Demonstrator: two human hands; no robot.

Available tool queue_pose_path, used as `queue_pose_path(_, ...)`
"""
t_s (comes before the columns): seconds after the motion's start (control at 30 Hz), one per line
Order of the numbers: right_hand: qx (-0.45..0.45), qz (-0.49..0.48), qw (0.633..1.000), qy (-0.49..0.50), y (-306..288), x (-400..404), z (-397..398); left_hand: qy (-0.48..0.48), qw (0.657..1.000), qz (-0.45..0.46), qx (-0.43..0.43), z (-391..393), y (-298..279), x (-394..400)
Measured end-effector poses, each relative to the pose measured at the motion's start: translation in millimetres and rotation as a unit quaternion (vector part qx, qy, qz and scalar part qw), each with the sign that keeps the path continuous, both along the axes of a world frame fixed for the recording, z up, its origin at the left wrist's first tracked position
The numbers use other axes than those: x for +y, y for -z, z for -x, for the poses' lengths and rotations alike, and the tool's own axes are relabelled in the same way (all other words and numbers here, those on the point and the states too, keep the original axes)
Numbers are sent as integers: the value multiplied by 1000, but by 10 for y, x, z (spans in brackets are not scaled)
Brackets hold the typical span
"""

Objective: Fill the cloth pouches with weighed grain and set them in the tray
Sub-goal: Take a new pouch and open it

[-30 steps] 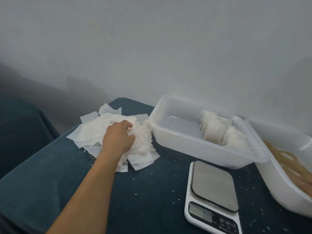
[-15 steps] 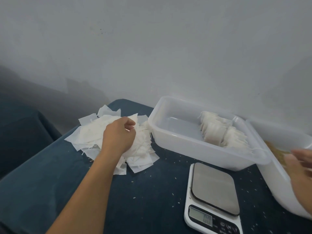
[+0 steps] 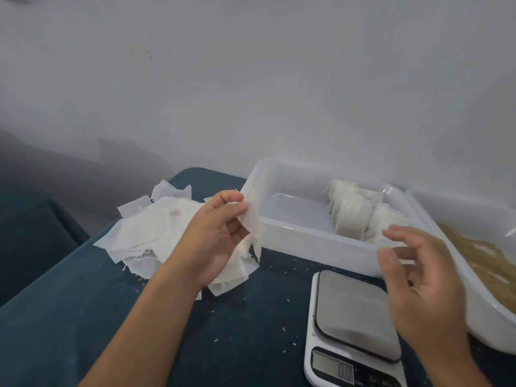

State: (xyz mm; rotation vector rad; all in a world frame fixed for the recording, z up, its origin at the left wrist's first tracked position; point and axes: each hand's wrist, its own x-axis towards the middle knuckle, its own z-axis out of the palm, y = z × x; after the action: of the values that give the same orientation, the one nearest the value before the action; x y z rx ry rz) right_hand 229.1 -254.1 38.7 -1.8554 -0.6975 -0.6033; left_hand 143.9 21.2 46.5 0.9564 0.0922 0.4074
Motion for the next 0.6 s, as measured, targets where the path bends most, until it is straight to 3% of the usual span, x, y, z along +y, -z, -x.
queue_pose_path(0.13,115,14,990,-78,191,20,85,128,991,17,-18,22,-15,-283)
queue_pose_path(0.3,280,18,937,-210,165,-32,126,217,974,65,-14,12,54,-636)
queue_pose_path(0.4,322,16,917,-233,133,-91,109,225,973,46,5,-20,107,-805)
queue_pose_path(0.6,324,-3,920,-222,159,-119,70,157,987,36,24,-102,189,-837)
